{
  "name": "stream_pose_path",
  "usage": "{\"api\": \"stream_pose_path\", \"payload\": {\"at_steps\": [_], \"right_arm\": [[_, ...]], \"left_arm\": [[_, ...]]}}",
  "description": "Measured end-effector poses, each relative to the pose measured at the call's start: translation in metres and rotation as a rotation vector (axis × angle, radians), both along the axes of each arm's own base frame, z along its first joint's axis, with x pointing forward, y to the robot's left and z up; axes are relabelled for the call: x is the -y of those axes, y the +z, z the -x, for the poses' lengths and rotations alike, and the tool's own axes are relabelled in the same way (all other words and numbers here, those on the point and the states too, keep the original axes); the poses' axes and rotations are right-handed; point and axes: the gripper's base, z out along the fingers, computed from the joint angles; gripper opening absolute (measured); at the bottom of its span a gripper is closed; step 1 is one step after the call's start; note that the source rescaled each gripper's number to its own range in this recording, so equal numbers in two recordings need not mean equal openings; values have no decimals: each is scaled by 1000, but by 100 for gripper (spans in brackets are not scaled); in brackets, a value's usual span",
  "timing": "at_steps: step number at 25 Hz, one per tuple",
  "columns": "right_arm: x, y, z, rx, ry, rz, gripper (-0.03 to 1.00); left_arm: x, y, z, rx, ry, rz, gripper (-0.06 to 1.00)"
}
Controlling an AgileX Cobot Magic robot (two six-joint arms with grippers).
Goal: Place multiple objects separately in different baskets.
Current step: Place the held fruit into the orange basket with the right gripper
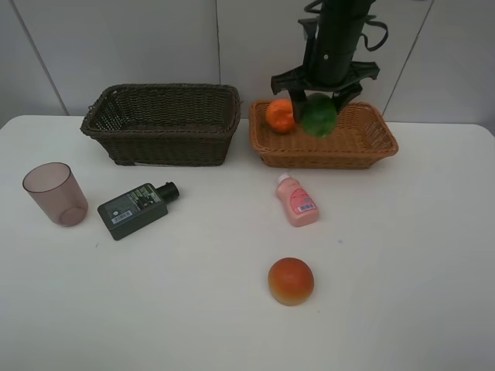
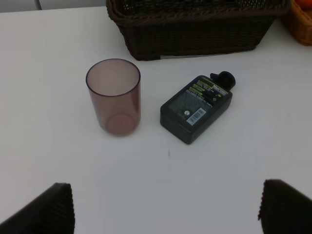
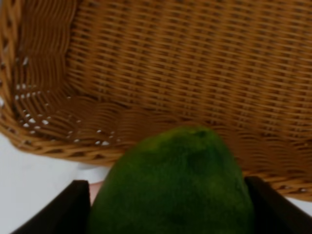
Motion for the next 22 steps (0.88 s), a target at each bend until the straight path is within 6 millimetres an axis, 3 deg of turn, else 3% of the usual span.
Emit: {"api": "stream_pose_path", "payload": {"at_steps": [10, 16, 19, 22], "right_arm": [[47, 6, -31, 148, -76, -39, 30], [48, 8, -42, 270, -44, -63, 30], [47, -4, -48, 296, -29, -69, 30], [46, -28, -56, 290, -19, -67, 30]], "left_arm": [[0, 0, 0, 0, 0, 0, 98], [0, 0, 0, 0, 0, 0, 98], [0, 0, 0, 0, 0, 0, 98], [0, 0, 0, 0, 0, 0, 98]]}}
